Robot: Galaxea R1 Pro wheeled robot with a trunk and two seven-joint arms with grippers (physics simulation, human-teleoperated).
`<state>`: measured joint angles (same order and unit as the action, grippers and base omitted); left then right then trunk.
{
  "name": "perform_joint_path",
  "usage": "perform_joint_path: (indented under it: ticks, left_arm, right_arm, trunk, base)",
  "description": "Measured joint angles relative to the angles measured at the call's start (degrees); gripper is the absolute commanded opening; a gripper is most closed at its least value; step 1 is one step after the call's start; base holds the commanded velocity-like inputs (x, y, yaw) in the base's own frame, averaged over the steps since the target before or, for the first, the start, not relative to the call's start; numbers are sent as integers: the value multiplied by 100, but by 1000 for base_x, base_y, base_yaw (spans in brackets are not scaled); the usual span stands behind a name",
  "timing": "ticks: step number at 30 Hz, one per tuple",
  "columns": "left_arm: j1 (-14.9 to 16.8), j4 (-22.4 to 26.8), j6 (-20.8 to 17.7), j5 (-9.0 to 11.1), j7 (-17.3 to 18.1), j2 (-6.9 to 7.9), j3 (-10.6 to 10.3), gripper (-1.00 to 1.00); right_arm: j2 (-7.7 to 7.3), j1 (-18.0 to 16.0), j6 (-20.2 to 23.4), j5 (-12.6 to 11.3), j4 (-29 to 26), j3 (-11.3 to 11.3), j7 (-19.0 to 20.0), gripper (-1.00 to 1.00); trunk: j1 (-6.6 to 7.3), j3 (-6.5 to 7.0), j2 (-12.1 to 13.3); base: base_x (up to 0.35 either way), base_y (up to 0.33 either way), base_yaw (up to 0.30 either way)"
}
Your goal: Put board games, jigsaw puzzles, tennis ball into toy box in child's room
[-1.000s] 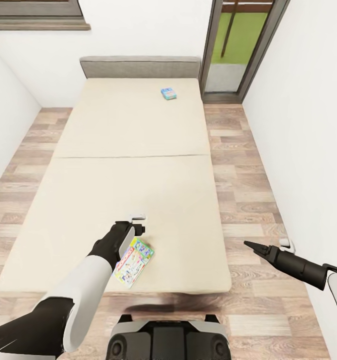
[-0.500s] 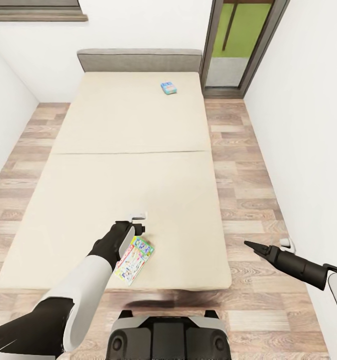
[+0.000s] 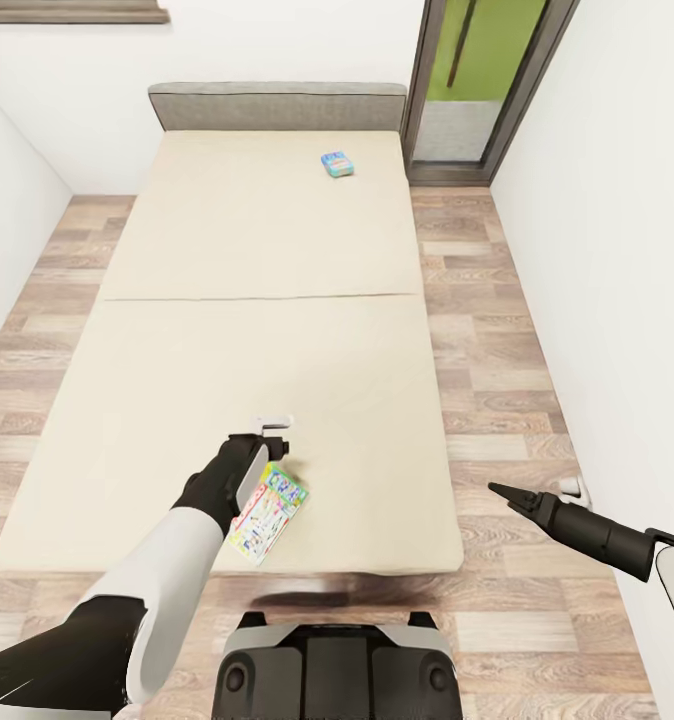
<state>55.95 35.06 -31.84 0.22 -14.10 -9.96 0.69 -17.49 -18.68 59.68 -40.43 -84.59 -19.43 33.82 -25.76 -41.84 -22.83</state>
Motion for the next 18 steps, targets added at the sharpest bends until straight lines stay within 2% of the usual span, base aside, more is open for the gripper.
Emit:
perform_joint_path:
  ticks: [18]
  left_arm:
    - [67,70,9,8,-14,0,2,100]
  right_arm:
    - [-7,0,0,6,13,0,3,100]
  trunk:
    - [0,-171,0]
  base:
    - [0,0,0]
